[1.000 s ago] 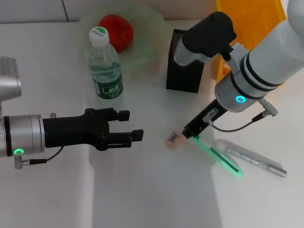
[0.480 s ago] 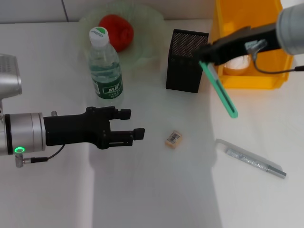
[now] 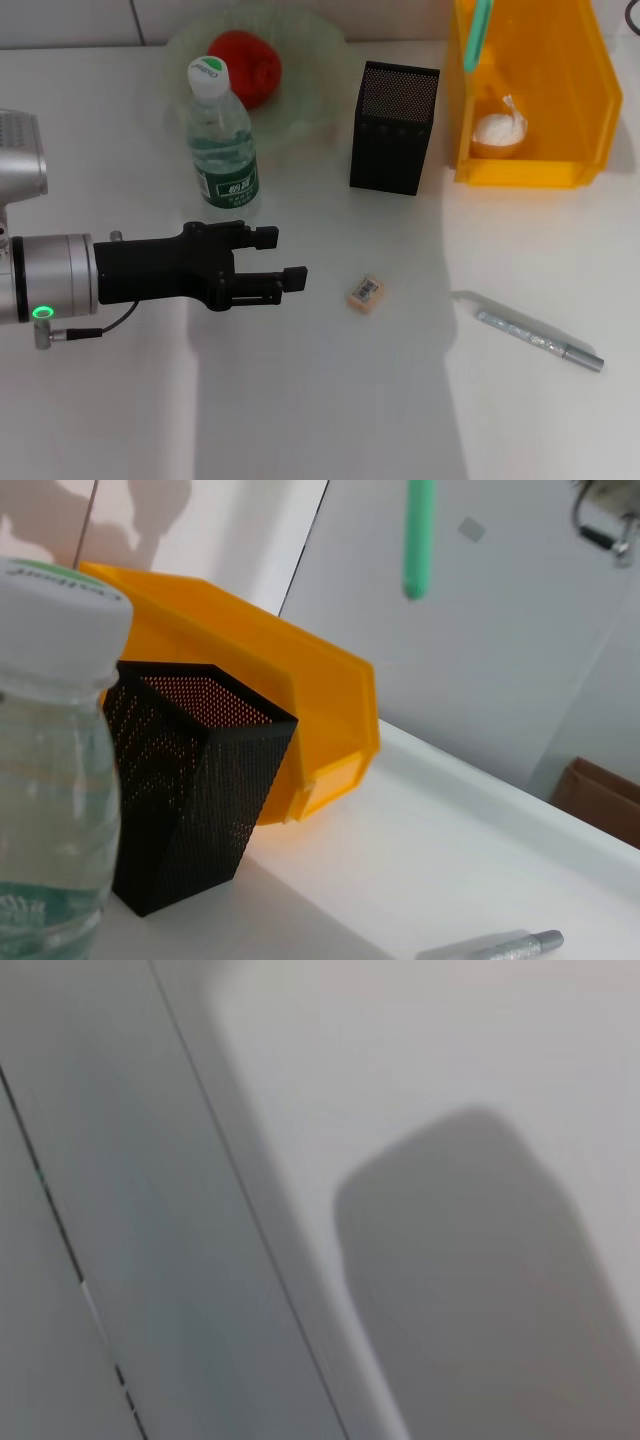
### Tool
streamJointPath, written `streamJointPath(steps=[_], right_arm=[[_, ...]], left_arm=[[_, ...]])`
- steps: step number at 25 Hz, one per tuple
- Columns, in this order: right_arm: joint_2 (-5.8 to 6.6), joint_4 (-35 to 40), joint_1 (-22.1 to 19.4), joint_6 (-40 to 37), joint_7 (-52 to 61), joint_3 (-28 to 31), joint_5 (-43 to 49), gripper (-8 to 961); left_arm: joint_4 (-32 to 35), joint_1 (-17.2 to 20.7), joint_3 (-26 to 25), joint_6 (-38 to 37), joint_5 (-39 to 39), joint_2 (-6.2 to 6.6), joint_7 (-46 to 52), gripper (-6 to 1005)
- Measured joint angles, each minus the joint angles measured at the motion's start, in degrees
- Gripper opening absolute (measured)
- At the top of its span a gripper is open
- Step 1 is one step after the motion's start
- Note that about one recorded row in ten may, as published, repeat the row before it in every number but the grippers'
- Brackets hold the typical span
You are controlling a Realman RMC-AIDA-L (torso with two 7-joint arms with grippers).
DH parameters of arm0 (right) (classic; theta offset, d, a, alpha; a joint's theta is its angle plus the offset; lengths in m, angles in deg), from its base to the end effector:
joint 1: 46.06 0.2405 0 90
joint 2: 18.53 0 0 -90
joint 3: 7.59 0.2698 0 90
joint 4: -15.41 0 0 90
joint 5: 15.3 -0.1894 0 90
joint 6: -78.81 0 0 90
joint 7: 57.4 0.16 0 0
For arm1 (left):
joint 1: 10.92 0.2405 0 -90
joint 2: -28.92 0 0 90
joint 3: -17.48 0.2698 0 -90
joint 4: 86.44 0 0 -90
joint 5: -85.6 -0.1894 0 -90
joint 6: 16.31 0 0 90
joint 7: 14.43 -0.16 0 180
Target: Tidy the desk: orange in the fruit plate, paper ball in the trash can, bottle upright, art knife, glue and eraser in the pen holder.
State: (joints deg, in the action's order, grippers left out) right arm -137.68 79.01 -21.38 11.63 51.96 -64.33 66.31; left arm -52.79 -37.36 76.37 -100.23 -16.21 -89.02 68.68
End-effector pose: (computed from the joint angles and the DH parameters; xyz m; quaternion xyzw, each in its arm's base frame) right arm 0.1751 0.3846 0.0699 -0.8133 0.2944 0.4305 0.2580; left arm -0.2575 0.3013 -0.0528 -0.9332 -0.2639 -0.2329 0.0727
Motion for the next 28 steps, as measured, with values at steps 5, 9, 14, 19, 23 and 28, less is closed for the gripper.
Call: streamJointPath(steps=[5,9,14,19,23,28], right_arm=[[0.08,-19.1,6.0,0.3,-15.6,5.0,-6.7,273],[0.07,-28.0,9.9,0.9,-22.6,7.6,-6.9,283],[0.05,-33.1,13.0,3.5,-27.3,7.8,-7.0,295],[-0.02,-34.7,14.7,6.0,-28.4,6.7,-6.5,307],[-0.1,-34.6,14.2,5.7,-28.9,5.0,-6.4,316],[0.0,-33.5,13.0,4.0,-28.2,4.3,-6.4,344]], left_arm=[[0.0,0.3,-0.1,0.1,0.0,0.0,0.0,782],[0.0,0.4,-0.1,0.2,0.2,0.0,0.0,782],[0.0,0.4,-0.1,0.4,0.2,0.0,-0.2,782],[0.0,0.4,-0.1,0.5,0.2,-0.01,-0.2,782],[0.0,0.5,-0.3,0.5,0.3,0.01,-0.1,782],[0.0,0.4,-0.6,0.5,0.3,0.12,0.0,782]])
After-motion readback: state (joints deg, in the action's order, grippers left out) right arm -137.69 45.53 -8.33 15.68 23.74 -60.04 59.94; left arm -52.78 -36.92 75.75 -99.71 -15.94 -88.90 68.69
